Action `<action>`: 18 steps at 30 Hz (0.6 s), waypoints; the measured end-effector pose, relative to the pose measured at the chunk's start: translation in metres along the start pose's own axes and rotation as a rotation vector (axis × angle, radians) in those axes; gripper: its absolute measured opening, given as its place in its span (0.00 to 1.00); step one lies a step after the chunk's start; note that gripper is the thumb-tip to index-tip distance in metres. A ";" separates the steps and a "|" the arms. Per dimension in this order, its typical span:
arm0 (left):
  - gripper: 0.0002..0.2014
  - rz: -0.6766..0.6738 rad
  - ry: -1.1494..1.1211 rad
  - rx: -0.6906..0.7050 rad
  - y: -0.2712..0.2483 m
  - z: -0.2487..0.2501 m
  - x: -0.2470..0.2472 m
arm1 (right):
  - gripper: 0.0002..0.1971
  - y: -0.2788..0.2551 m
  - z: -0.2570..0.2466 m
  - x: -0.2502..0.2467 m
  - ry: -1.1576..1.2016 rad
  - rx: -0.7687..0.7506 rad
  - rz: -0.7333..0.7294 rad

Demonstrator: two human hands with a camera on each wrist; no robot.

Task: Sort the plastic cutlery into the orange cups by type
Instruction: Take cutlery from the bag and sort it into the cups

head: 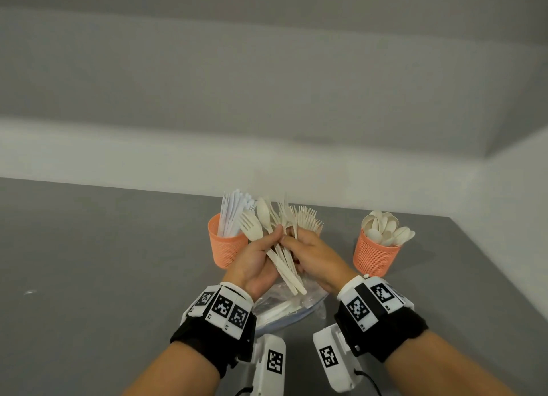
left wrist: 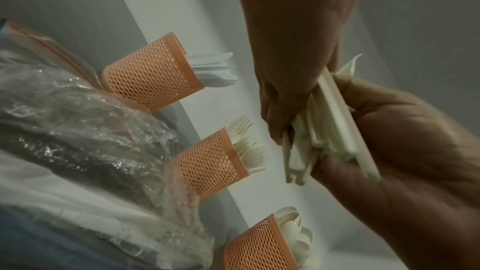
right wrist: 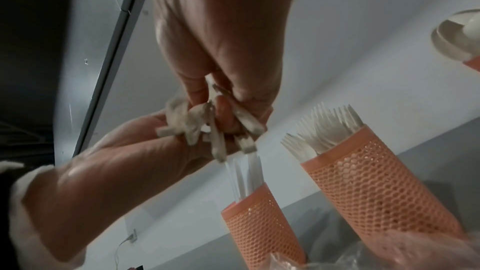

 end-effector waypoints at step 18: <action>0.11 0.297 0.578 0.327 -0.003 -0.008 0.023 | 0.10 -0.009 -0.021 -0.001 -0.116 -0.175 0.102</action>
Point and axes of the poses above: each hand's wrist, its own y-axis towards the middle knuckle, its own x-axis out of the palm, z = x × y, the point moved 1 cm from there along y, towards the middle knuckle, and after that the axes turned 3 degrees about y, right-handed, at the moved point
